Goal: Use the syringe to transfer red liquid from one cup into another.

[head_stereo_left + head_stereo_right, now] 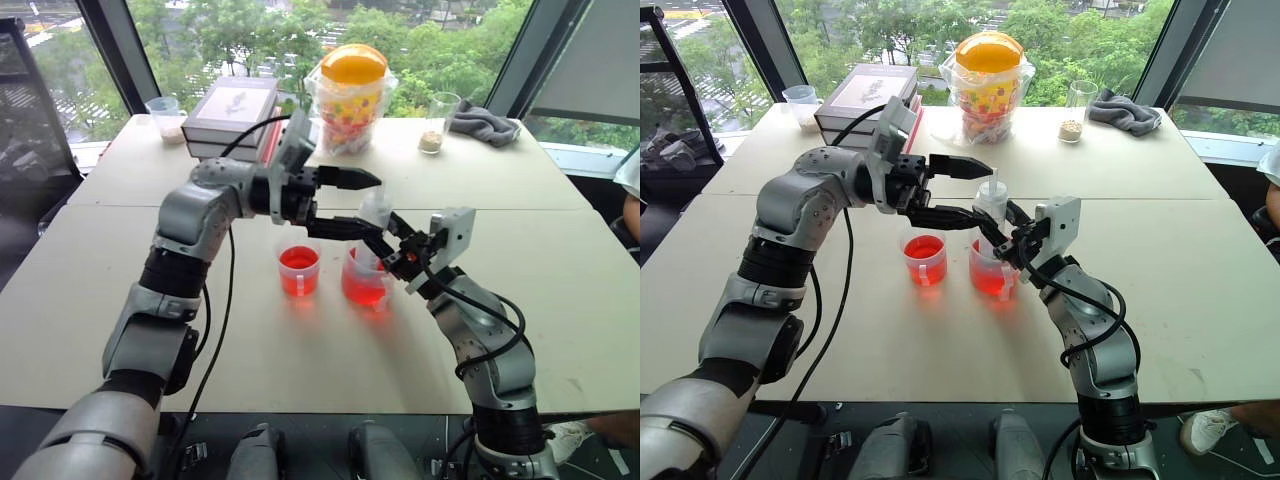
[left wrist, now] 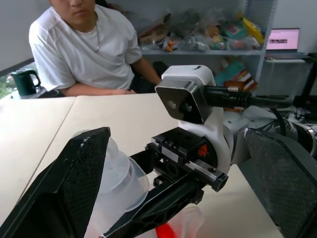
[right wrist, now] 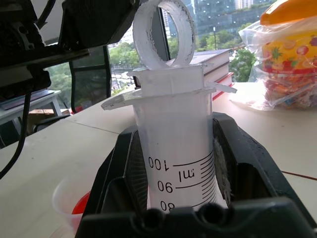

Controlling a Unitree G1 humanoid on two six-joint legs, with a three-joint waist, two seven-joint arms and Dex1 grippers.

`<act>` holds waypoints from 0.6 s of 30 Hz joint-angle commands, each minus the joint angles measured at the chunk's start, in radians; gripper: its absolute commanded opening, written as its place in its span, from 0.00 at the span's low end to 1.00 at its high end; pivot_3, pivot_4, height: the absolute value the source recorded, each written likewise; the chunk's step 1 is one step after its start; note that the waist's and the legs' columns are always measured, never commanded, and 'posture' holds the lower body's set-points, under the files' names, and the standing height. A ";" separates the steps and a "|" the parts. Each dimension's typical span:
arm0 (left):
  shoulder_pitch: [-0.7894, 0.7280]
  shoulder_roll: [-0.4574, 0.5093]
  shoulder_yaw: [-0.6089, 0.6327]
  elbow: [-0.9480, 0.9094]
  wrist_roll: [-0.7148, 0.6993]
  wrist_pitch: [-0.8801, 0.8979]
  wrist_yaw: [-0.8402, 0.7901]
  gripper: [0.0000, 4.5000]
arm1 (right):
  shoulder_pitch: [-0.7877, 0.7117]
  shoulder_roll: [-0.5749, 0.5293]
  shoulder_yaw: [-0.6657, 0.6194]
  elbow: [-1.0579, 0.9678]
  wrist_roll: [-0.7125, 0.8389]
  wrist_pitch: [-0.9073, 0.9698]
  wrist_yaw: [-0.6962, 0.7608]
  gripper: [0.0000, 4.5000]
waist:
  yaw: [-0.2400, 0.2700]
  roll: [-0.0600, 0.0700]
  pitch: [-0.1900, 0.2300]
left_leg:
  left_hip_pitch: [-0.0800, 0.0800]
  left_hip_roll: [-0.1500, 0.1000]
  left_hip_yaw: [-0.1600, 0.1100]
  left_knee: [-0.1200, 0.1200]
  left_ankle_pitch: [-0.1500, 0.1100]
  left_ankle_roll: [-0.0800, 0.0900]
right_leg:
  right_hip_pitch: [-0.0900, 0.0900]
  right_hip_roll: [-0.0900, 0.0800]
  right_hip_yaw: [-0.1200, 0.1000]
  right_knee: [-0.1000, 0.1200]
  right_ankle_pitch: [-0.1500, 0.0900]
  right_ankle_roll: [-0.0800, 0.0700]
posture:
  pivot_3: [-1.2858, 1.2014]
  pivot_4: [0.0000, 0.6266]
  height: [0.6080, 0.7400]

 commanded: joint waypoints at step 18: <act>-0.054 -0.024 0.029 0.092 0.045 -0.053 0.016 1.00 | -0.029 -0.015 0.015 -0.018 0.006 -0.021 -0.010 0.31 | 0.005 0.000 0.000 | 0.000 0.000 0.000 0.000 0.000 0.000 | 0.000 0.000 0.000 0.000 0.000 0.000 | 0.52 0.24 1.00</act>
